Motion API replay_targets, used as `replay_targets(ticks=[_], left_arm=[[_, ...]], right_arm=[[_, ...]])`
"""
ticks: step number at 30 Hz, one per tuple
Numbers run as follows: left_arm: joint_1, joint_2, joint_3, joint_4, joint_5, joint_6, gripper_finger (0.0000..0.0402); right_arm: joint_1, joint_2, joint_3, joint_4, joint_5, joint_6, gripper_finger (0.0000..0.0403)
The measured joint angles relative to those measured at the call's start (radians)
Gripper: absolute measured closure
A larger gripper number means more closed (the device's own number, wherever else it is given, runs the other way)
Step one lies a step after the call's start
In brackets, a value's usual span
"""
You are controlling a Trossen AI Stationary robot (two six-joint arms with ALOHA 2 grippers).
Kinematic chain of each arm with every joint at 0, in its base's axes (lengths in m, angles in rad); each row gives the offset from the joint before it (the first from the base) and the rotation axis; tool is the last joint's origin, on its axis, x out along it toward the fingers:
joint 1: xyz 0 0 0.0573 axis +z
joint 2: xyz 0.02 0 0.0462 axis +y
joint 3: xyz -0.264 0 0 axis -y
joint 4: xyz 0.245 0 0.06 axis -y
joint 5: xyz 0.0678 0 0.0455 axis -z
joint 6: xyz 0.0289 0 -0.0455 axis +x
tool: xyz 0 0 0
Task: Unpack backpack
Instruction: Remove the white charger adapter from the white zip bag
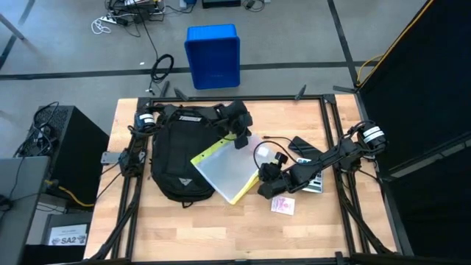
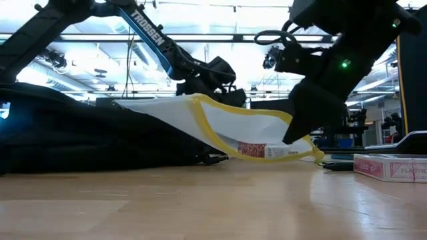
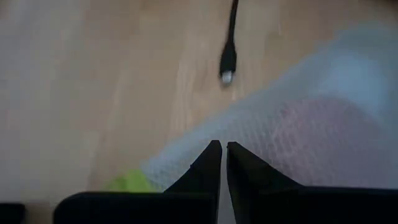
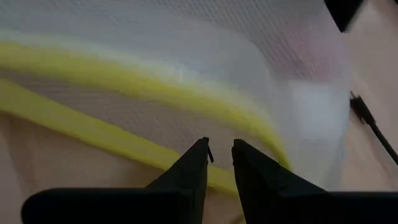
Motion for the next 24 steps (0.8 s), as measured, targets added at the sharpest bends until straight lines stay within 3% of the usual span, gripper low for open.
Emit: replay_targets(ticks=[7, 17, 20, 24], left_arm=[[-0.055, -0.008, 0.002, -0.108, 0.069, -0.01, 0.0401], [-0.177, -0.008, 0.0, -0.207, 0.063, -0.032, 0.0401], [-0.229, -0.011, 0.0, -0.207, 0.028, -0.062, 0.0401], [-0.302, -0.022, 0.0, -0.206, -0.111, -0.065, 0.0402]], right_arm=[[-0.016, 0.0, 0.0, -0.124, 0.026, 0.08, 0.035], [0.003, 0.0, 0.0, -0.115, 0.003, 0.069, 0.035], [0.041, 0.0, 0.0, -0.097, -0.009, 0.062, 0.035], [0.108, 0.0, 0.0, -0.016, -0.032, 0.03, 0.035]])
